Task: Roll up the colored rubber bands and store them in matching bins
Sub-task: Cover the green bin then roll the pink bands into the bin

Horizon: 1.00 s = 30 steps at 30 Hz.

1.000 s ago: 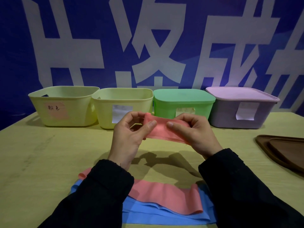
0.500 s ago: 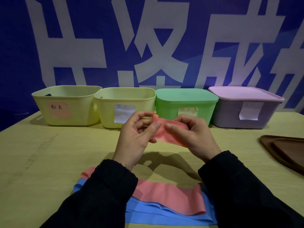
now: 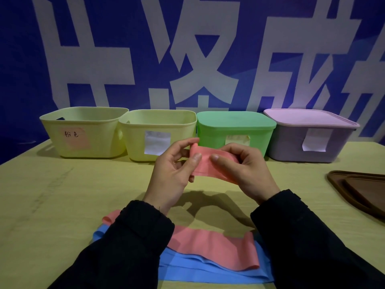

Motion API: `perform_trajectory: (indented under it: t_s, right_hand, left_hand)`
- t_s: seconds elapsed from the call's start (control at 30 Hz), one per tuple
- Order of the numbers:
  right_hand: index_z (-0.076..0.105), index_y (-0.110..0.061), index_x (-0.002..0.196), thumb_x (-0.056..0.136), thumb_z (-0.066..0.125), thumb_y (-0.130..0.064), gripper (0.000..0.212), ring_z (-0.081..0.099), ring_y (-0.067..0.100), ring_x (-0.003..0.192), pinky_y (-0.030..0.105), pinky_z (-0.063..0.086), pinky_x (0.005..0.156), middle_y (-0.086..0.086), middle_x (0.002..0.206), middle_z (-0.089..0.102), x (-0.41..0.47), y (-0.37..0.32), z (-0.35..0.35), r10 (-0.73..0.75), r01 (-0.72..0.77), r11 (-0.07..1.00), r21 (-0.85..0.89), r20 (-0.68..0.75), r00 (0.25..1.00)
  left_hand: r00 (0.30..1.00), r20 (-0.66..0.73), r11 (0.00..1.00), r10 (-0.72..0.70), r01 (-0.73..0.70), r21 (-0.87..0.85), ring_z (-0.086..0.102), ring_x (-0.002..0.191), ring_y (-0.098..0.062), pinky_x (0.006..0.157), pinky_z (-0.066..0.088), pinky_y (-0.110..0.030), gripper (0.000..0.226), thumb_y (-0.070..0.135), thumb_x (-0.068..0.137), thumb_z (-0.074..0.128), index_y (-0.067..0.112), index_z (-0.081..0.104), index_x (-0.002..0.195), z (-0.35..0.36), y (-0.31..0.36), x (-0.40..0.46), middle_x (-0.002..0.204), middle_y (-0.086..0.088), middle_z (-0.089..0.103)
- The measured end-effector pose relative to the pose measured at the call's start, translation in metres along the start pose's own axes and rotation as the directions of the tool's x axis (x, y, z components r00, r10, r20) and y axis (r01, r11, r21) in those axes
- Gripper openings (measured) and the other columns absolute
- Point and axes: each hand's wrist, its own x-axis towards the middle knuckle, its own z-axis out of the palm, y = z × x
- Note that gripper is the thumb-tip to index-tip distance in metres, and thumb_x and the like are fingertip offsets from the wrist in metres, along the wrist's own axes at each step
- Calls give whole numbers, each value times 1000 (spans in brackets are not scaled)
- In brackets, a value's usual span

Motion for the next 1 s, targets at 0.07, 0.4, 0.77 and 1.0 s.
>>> perform_trajectory:
  t_s: [0.07, 0.4, 0.77, 1.0]
  right_hand:
    - [73, -14, 86, 88, 75, -23, 10, 60, 8, 64, 21, 46, 55, -4, 71, 68, 0, -1, 0, 3, -3, 1000, -5, 0, 1000]
    - [72, -20, 85, 89, 73, -22, 5, 61, 3, 66, 17, 46, 56, -13, 72, 68, -1, 1, 3, -7, 8, 1000, -24, 20, 1000]
    - [72, -18, 83, 85, 76, -30, 12, 58, 4, 63, 16, 44, 54, -10, 68, 65, -2, 0, 5, -15, 14, 998, -66, -17, 1000]
    - [73, -17, 88, 85, 74, -33, 17, 63, 8, 70, 21, 48, 59, -4, 77, 69, -2, -1, 4, -34, 33, 998, -52, -18, 999]
  left_hand:
    - [1000, -5, 1000, 4, -4, -3, 64, 75, -8, 62, 50, -24, 32, 13, 97, 64, 29, 67, 125, 0, 0, 0, 99, 2, 72]
    - [998, 51, 999, -38, 40, -28, 60, 71, -13, 62, 51, -28, 20, 18, 100, 62, 28, 69, 116, 1, 1, -1, 105, -6, 68]
    - [998, 59, 999, -37, 36, 30, 72, 86, -17, 72, 61, -37, 31, 11, 104, 52, 33, 62, 124, 6, -1, -2, 122, -3, 67]
    - [997, 74, 998, -35, 31, 55, 58, 64, -13, 59, 51, -30, 21, 17, 98, 65, 25, 65, 118, 3, 1, -2, 108, -11, 68]
